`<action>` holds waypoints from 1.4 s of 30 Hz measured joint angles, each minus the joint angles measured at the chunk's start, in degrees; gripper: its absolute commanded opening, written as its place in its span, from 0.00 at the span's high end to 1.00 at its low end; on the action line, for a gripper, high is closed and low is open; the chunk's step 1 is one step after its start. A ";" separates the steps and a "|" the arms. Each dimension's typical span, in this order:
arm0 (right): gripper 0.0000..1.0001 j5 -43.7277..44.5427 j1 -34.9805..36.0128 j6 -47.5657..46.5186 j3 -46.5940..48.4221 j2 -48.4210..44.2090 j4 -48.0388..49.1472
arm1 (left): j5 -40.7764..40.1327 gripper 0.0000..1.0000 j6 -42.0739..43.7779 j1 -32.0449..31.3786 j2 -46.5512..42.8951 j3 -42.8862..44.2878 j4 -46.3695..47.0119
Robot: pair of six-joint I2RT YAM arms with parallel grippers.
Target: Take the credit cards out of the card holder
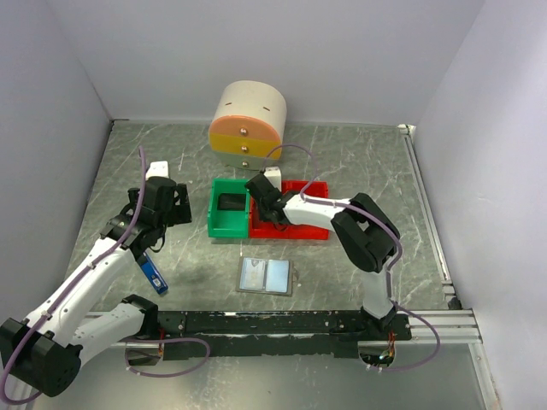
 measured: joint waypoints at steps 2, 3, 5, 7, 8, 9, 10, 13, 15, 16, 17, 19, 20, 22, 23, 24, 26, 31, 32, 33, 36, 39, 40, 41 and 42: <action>0.81 1.18 -0.07 0.31 0.17 0.52 0.48 | 0.11 0.02 0.02 0.00 0.00 0.00 0.04; 0.80 1.75 -0.07 0.39 0.33 0.68 0.68 | 0.13 0.02 0.02 0.00 0.00 0.00 0.04; 0.79 2.71 -0.11 0.76 0.52 1.01 0.98 | 0.15 0.02 0.02 0.00 0.00 0.00 0.04; 0.79 3.58 -0.11 1.03 0.55 1.20 1.33 | 0.22 0.02 0.04 0.00 0.00 0.00 0.04; 0.78 3.98 -0.11 1.20 0.57 1.31 1.51 | 0.28 0.02 0.04 0.00 0.00 0.00 0.07; 0.78 4.37 -0.11 1.36 0.57 1.42 1.79 | 0.33 0.02 0.09 0.00 0.00 0.00 0.07; 0.78 4.79 -0.11 1.51 0.57 1.53 2.19 | 0.37 0.02 0.17 0.00 0.00 0.00 0.07; 0.77 5.31 -0.17 2.01 0.52 1.77 3.45 | 0.52 0.02 0.24 0.00 0.00 0.00 0.07; 0.77 5.60 -0.17 2.27 0.55 2.12 3.98 | 0.52 0.02 0.24 0.00 0.00 0.00 0.09; 0.77 6.03 -0.13 2.45 0.87 2.56 4.22 | 0.52 0.02 0.26 0.00 0.00 0.00 0.09; 0.77 6.32 -0.11 2.54 1.29 2.91 4.46 | 0.52 0.02 0.26 0.00 0.00 0.00 0.09; 0.77 6.86 -0.15 2.78 2.14 3.69 5.01 | 0.52 0.02 0.24 0.00 0.02 0.00 0.09; 0.77 6.97 -0.17 2.95 2.12 3.76 5.27 | 0.52 0.02 0.26 0.00 0.02 0.00 0.09; 0.77 7.15 -0.17 3.28 1.95 3.76 5.70 | 0.52 0.02 0.26 0.00 0.02 0.00 0.09; 0.77 7.21 -0.17 3.37 1.77 3.74 6.01 | 0.52 0.02 0.28 0.00 0.02 0.00 0.09; 0.76 7.21 -0.15 3.41 1.42 3.52 6.34 | 0.52 0.02 0.35 0.00 0.02 0.00 0.11; 0.74 6.82 -0.20 3.43 0.26 2.64 6.91 | 0.55 0.02 0.42 0.00 0.02 0.00 0.13; 0.65 2.67 -0.22 2.12 -4.46 -2.43 7.54 | 0.81 0.02 0.42 0.00 0.02 0.00 0.13; 0.63 1.49 -0.22 1.46 -5.31 -4.09 7.78 | 0.87 0.02 0.42 0.00 0.02 0.00 0.13; 0.61 0.55 -0.20 1.14 -6.14 -5.95 7.87 | 0.92 0.02 0.42 0.00 0.02 0.00 0.15; 0.53 -0.90 0.44 0.55 -8.31 -12.37 8.83 | 0.92 0.01 0.42 0.00 0.00 0.00 0.15; 0.45 -0.20 2.36 0.37 -10.91 -18.82 10.43 | 0.90 0.01 0.42 0.00 0.02 0.00 0.15; 0.43 0.35 3.48 0.50 -12.02 -20.85 10.88 | 0.87 0.01 0.39 0.00 0.00 0.00 0.15; 0.40 1.01 4.68 0.72 -13.27 -22.69 11.26 | 0.85 0.01 0.42 0.00 0.00 0.00 0.15; 0.39 1.60 5.73 1.01 -14.40 -24.09 11.34 | 0.83 0.01 0.39 0.00 0.00 0.00 0.13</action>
